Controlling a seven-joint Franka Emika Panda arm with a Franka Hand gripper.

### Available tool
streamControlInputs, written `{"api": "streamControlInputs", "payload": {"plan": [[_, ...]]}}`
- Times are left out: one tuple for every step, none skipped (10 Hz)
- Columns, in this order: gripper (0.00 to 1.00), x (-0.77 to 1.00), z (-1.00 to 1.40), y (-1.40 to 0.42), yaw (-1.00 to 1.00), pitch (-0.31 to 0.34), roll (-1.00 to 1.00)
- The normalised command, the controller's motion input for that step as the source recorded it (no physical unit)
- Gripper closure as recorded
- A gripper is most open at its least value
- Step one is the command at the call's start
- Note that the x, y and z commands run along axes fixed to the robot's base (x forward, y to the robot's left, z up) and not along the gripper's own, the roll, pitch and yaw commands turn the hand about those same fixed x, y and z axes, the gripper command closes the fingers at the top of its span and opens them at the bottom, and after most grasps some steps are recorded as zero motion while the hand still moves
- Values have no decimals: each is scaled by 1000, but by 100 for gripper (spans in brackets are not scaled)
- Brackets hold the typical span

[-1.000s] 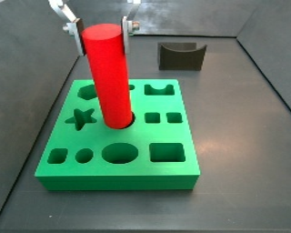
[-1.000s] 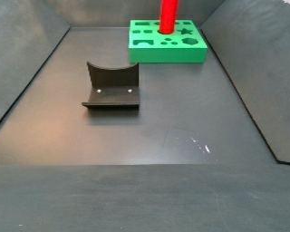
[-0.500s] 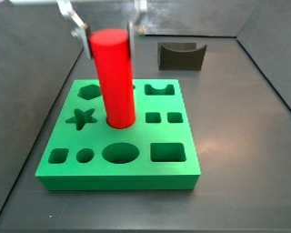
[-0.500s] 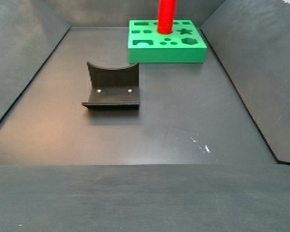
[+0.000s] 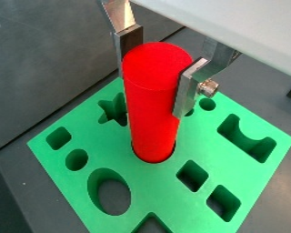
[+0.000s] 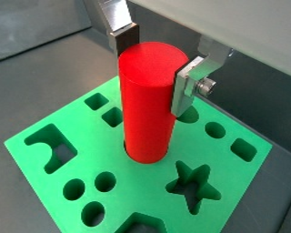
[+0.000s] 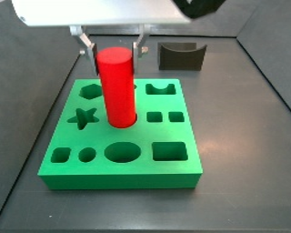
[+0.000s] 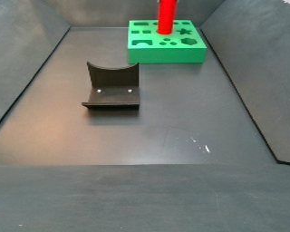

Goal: Insert the round object.

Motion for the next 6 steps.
{"api": "streamControlInputs", "payload": {"plan": [[100, 0, -280, 0, 0, 0, 71], [100, 0, -263, 0, 0, 0, 56], [100, 0, -260, 0, 0, 0, 39], [100, 0, -220, 0, 0, -9, 0], [100, -40, -43, 0, 0, -77, -60], [100, 0, 0, 0, 0, 0, 0]]}}
